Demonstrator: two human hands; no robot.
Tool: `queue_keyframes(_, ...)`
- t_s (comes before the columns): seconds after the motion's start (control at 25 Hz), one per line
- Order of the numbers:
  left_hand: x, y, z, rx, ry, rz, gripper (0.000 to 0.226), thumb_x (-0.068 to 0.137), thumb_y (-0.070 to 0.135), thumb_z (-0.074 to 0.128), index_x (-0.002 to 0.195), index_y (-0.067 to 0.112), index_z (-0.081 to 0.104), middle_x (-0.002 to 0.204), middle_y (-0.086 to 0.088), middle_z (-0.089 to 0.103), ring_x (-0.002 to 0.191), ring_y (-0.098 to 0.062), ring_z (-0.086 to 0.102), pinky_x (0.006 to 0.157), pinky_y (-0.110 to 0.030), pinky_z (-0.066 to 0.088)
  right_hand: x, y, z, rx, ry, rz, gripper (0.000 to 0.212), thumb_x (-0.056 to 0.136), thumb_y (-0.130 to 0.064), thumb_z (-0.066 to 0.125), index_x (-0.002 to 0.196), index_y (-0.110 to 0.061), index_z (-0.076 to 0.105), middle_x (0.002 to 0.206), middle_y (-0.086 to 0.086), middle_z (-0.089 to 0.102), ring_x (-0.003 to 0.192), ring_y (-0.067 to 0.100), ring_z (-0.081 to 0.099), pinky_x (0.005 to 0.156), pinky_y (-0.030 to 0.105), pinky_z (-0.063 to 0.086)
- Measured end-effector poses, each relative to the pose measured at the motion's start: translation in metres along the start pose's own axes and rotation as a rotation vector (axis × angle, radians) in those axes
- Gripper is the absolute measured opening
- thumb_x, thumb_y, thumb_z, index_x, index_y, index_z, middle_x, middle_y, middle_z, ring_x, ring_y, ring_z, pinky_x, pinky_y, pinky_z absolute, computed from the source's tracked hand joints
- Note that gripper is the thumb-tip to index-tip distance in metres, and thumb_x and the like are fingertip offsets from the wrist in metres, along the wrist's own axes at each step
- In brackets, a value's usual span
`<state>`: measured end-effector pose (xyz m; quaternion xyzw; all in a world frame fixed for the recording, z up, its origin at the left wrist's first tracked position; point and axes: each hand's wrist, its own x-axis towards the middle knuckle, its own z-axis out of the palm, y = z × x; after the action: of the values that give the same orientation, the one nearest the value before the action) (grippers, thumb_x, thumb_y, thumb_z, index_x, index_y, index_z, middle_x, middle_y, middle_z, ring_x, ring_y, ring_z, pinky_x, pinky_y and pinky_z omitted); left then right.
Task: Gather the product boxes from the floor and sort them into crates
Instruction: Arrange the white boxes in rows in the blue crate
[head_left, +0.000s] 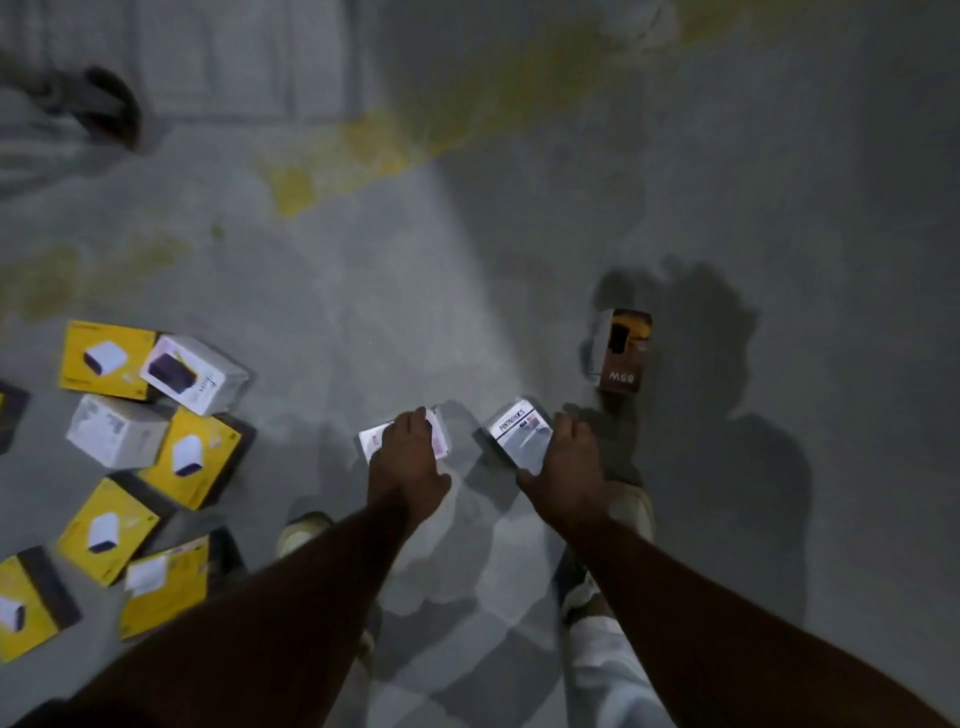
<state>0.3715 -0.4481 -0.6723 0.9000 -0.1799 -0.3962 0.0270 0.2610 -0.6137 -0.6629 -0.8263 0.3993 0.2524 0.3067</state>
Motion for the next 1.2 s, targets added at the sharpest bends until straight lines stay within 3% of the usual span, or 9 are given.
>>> queue_keyframes(0.16, 0.034, -0.022, 0.037, 0.297, 0.053, -0.075, 0.105, 0.070, 0.034, 0.080, 0.153, 0.016, 0.019, 0.148, -0.003, 0.036, 0.140, -0.022, 0.031, 0.112, -0.054, 0.032, 0.033, 0.016, 0.037, -0.135, -0.023, -0.071, 0.104, 0.067, -0.040, 0.082, 0.148, -0.011, 0.024, 0.149, 0.010, 0.036, 0.133, 0.028, 0.040, 0.109, 0.037, 0.037)
queue_keyframes(0.32, 0.047, -0.042, 0.052, 0.290, 0.189, -0.054, 0.093, 0.062, 0.038, 0.085, 0.142, 0.015, 0.042, 0.125, -0.004, 0.055, 0.120, -0.028, 0.052, 0.111, -0.061, 0.028, 0.049, 0.020, 0.050, -0.073, -0.076, -0.056, 0.112, 0.062, -0.033, 0.087, 0.148, -0.018, 0.016, 0.145, 0.007, 0.042, 0.130, 0.027, 0.044, 0.104, 0.041, 0.044)
queue_keyframes(0.48, 0.044, -0.012, 0.035, -0.576, 0.116, -0.231, 0.071, 0.066, 0.037, 0.083, 0.122, 0.010, 0.050, 0.112, -0.001, 0.064, 0.097, -0.019, 0.063, 0.092, -0.034, 0.050, 0.046, 0.000, 0.042, 0.522, -0.060, 0.072, 0.091, 0.065, -0.041, 0.086, 0.134, -0.017, 0.032, 0.125, 0.000, 0.057, 0.113, 0.017, 0.058, 0.098, 0.038, 0.050)
queue_keyframes(0.6, 0.035, 0.016, 0.005, -1.270, -0.069, -0.355, 0.044, 0.085, 0.029, 0.064, 0.124, 0.009, 0.064, 0.112, -0.013, 0.073, 0.093, -0.026, 0.072, 0.077, -0.039, 0.060, 0.038, -0.023, 0.009, 0.892, -0.088, 0.134, 0.062, 0.075, -0.017, 0.080, 0.127, -0.014, 0.045, 0.117, 0.000, 0.063, 0.102, 0.013, 0.064, 0.085, 0.031, 0.057)
queue_keyframes(0.72, 0.027, 0.030, -0.026, -1.549, -0.224, -0.382, 0.040, 0.095, 0.036, 0.045, 0.126, 0.019, 0.063, 0.114, -0.012, 0.072, 0.098, -0.032, 0.067, 0.089, -0.046, 0.053, 0.039, -0.036, -0.023, 1.013, -0.237, 0.112, 0.045, 0.086, -0.022, 0.070, 0.127, -0.015, 0.055, 0.115, 0.004, 0.069, 0.097, 0.018, 0.069, 0.085, 0.037, 0.058)
queue_keyframes(0.88, 0.022, 0.043, -0.041, -1.383, -0.097, -0.352, 0.035, 0.095, 0.047, 0.050, 0.119, 0.024, 0.062, 0.112, -0.007, 0.073, 0.101, -0.029, 0.069, 0.095, -0.046, 0.054, 0.037, -0.043, -0.045, 1.097, -0.337, 0.135, 0.058, 0.086, -0.058, 0.059, 0.130, -0.023, 0.051, 0.115, 0.003, 0.069, 0.097, 0.023, 0.071, 0.087, 0.050, 0.057)
queue_keyframes(0.96, 0.019, 0.047, -0.046, -1.314, -0.082, -0.321, 0.045, 0.088, 0.058, 0.055, 0.120, 0.026, 0.061, 0.112, -0.004, 0.073, 0.101, -0.026, 0.070, 0.095, -0.049, 0.055, 0.031, -0.044, -0.050, 1.129, -0.349, 0.166, 0.047, 0.094, -0.054, 0.049, 0.128, -0.023, 0.049, 0.115, 0.004, 0.068, 0.100, 0.025, 0.070, 0.086, 0.050, 0.057)
queue_keyframes(1.04, 0.021, 0.049, -0.045, -1.261, -0.151, -0.227, 0.080, 0.070, 0.077, 0.063, 0.132, 0.027, 0.053, 0.118, 0.000, 0.071, 0.105, -0.023, 0.070, 0.093, -0.051, 0.055, 0.026, -0.041, -0.053, 1.135, -0.343, 0.172, 0.040, 0.098, -0.047, 0.045, 0.128, -0.022, 0.050, 0.117, 0.005, 0.068, 0.101, 0.025, 0.068, 0.082, 0.046, 0.058)
queue_keyframes(1.2, 0.026, 0.070, -0.034, -1.170, -0.145, -0.085, 0.088, 0.059, 0.066, 0.084, 0.131, 0.025, 0.055, 0.120, 0.000, 0.071, 0.107, -0.020, 0.070, 0.090, -0.046, 0.058, 0.017, -0.024, -0.060, 1.213, -0.312, 0.148, 0.030, 0.102, -0.034, 0.045, 0.128, -0.022, 0.053, 0.116, 0.005, 0.069, 0.099, 0.023, 0.069, 0.072, 0.036, 0.057)
